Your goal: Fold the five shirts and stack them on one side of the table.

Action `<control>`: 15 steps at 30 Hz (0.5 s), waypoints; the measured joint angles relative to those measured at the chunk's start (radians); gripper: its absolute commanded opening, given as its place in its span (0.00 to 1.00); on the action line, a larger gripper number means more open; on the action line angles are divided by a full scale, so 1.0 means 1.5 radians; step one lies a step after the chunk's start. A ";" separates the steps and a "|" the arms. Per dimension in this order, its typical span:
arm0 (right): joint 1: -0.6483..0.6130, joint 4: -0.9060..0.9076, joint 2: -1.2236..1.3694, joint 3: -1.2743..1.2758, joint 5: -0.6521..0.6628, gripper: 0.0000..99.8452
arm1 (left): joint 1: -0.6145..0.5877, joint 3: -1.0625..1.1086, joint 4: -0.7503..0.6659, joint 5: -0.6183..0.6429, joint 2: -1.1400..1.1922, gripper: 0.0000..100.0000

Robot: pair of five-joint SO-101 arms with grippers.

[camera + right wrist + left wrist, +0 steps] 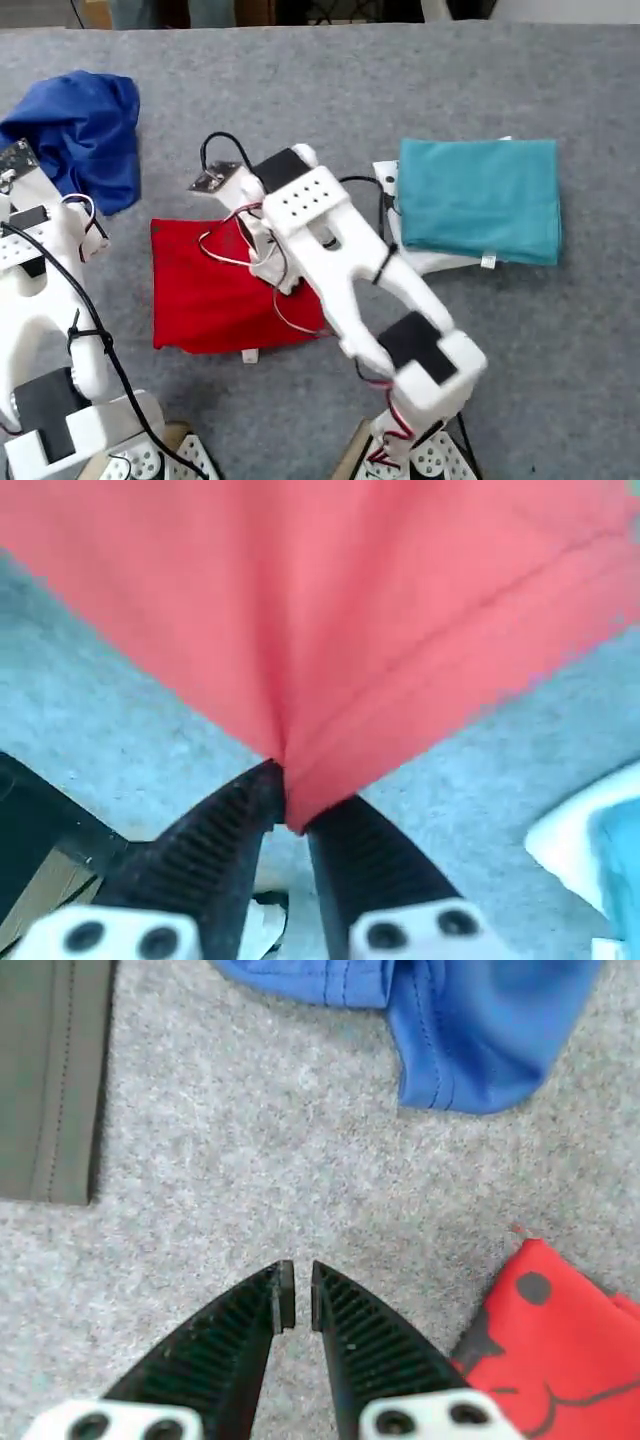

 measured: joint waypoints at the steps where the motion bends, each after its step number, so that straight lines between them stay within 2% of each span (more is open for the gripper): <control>1: 0.000 -0.003 -0.016 0.001 -0.002 0.24 | 0.000 0.000 0.000 0.000 0.000 0.06; 4: 0.000 -0.024 -0.056 0.002 -0.016 0.38 | 0.000 0.000 0.000 0.000 0.000 0.06; 6: 0.000 -0.049 -0.071 0.002 -0.024 0.42 | 0.000 0.000 0.000 0.000 0.000 0.06; 11: 0.000 -0.057 -0.068 0.020 0.033 0.39 | 0.000 0.000 0.000 0.000 0.000 0.06; 15: 0.001 -0.048 -0.035 0.055 0.076 0.30 | 0.000 0.000 0.000 0.000 0.000 0.06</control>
